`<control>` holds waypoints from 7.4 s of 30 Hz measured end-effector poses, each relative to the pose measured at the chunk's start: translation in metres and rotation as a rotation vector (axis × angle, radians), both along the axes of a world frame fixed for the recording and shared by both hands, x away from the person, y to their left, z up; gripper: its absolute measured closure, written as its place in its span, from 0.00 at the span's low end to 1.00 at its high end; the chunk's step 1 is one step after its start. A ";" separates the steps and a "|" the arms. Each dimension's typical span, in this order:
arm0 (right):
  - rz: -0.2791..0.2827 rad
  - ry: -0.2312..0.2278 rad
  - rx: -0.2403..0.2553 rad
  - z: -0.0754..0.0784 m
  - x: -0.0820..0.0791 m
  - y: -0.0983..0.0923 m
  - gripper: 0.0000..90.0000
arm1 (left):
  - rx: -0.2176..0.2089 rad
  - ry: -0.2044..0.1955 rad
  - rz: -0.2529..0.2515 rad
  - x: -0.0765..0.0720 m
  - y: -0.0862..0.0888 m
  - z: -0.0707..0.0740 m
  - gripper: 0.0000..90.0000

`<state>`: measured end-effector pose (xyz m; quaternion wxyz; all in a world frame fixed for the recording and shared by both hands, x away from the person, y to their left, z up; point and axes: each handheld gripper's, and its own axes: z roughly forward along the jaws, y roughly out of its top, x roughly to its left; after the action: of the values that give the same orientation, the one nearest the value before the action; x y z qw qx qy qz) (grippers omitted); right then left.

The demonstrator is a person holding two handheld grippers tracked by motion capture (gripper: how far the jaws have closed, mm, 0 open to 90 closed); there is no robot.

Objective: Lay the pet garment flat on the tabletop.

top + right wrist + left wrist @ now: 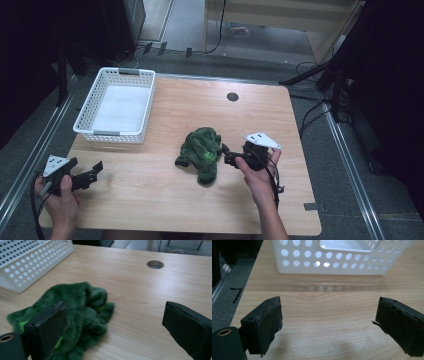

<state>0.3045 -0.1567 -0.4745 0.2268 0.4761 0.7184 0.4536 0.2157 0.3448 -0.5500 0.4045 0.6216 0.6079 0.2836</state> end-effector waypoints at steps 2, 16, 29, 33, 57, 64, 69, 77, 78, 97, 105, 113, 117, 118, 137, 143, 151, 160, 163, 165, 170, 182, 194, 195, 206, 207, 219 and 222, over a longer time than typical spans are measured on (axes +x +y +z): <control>0.028 0.004 0.004 -0.003 0.000 0.008 0.06 | -0.024 -0.012 -0.006 0.000 -0.005 0.005 0.08; 0.123 0.024 -0.028 -0.009 0.001 0.037 0.05 | -0.029 -0.116 -0.158 0.033 -0.084 0.044 0.08; 0.216 0.196 -0.101 -0.060 0.003 0.064 0.16 | -0.020 -0.051 -0.363 0.045 -0.130 0.021 0.08; 0.217 0.180 -0.047 -0.067 0.004 0.064 0.56 | -0.027 -0.042 -0.378 0.045 -0.134 0.020 0.08; 0.409 0.131 0.123 -0.021 -0.038 0.082 0.30 | -0.061 -0.045 -0.396 0.046 -0.130 0.026 0.08; 0.309 0.072 0.128 -0.009 -0.029 0.048 0.36 | -0.054 -0.006 -0.440 0.048 -0.144 0.020 0.08; 0.302 0.055 0.063 -0.016 -0.030 0.060 0.34 | -0.070 0.047 -0.485 0.050 -0.156 0.012 0.08; 0.275 0.075 -0.107 -0.024 -0.013 0.090 0.87 | -0.089 0.049 -0.479 0.048 -0.161 0.005 0.16; 0.286 0.088 -0.081 -0.022 -0.005 0.089 0.98 | -0.089 0.048 -0.479 0.047 -0.161 0.005 0.16; 0.301 0.161 -0.024 -0.033 0.036 0.065 0.54 | -0.069 0.071 -0.495 0.051 -0.169 0.004 0.17; 0.296 0.124 -0.074 -0.033 0.031 0.066 0.57 | -0.085 0.059 -0.419 0.068 -0.175 0.023 0.17; 0.221 0.240 -0.082 -0.052 0.094 0.071 0.70 | -0.116 0.156 -0.292 0.114 -0.195 0.012 0.45; 0.226 0.234 -0.094 -0.065 0.083 0.068 0.88 | -0.076 0.199 -0.322 0.118 -0.199 0.001 0.71; 0.222 0.247 -0.090 -0.066 0.079 0.066 0.92 | -0.074 0.200 -0.328 0.118 -0.199 0.002 0.78; 0.215 0.180 0.053 -0.032 0.017 0.018 0.67 | -0.156 0.175 -0.476 0.098 -0.203 0.025 0.50; 0.213 0.249 0.042 -0.037 0.070 0.030 0.55 | -0.075 0.222 -0.394 0.130 -0.218 0.025 0.48; 0.210 0.278 -0.118 -0.063 0.088 0.053 0.96 | 0.013 0.246 -0.439 0.153 -0.232 0.011 0.76; 0.186 -0.020 -0.188 -0.033 0.057 0.039 1.00 | 0.129 0.130 -0.408 0.147 -0.234 0.028 0.99; 0.196 -0.013 -0.271 -0.042 0.051 0.042 0.97 | 0.169 0.166 -0.384 0.150 -0.239 0.020 0.87; 0.208 0.096 -0.282 -0.055 0.056 0.037 0.87 | 0.175 0.187 -0.410 0.150 -0.239 0.014 0.83; 0.216 0.150 -0.141 -0.055 0.054 0.007 0.72 | 0.095 0.170 -0.459 0.146 -0.227 0.020 0.67; 0.164 0.189 0.037 -0.036 0.089 0.043 0.70 | -0.117 0.224 -0.394 0.177 -0.232 0.022 0.63; 0.127 0.259 -0.107 -0.064 0.081 0.052 0.80 | -0.017 0.254 -0.461 0.167 -0.239 0.009 0.72; 0.132 0.253 -0.117 -0.064 0.080 0.053 0.83 | -0.021 0.252 -0.463 0.166 -0.241 0.008 0.78; 0.107 0.076 -0.120 -0.045 0.081 0.049 1.00 | 0.033 0.102 -0.434 0.167 -0.243 0.023 0.99; 0.111 0.083 -0.139 -0.046 0.083 0.050 1.00 | 0.047 0.119 -0.436 0.169 -0.245 0.020 0.98; 0.099 0.143 -0.028 -0.040 0.063 0.010 0.76 | -0.101 0.162 -0.424 0.150 -0.217 0.027 0.56; 0.130 0.147 -0.010 -0.039 0.038 0.001 0.76 | -0.123 0.173 -0.442 0.130 -0.209 0.026 0.55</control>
<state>0.3428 -0.1559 -0.5136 0.1458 0.4593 0.7649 0.4274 0.3461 0.1361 -0.5243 0.4402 0.7358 0.5055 0.0964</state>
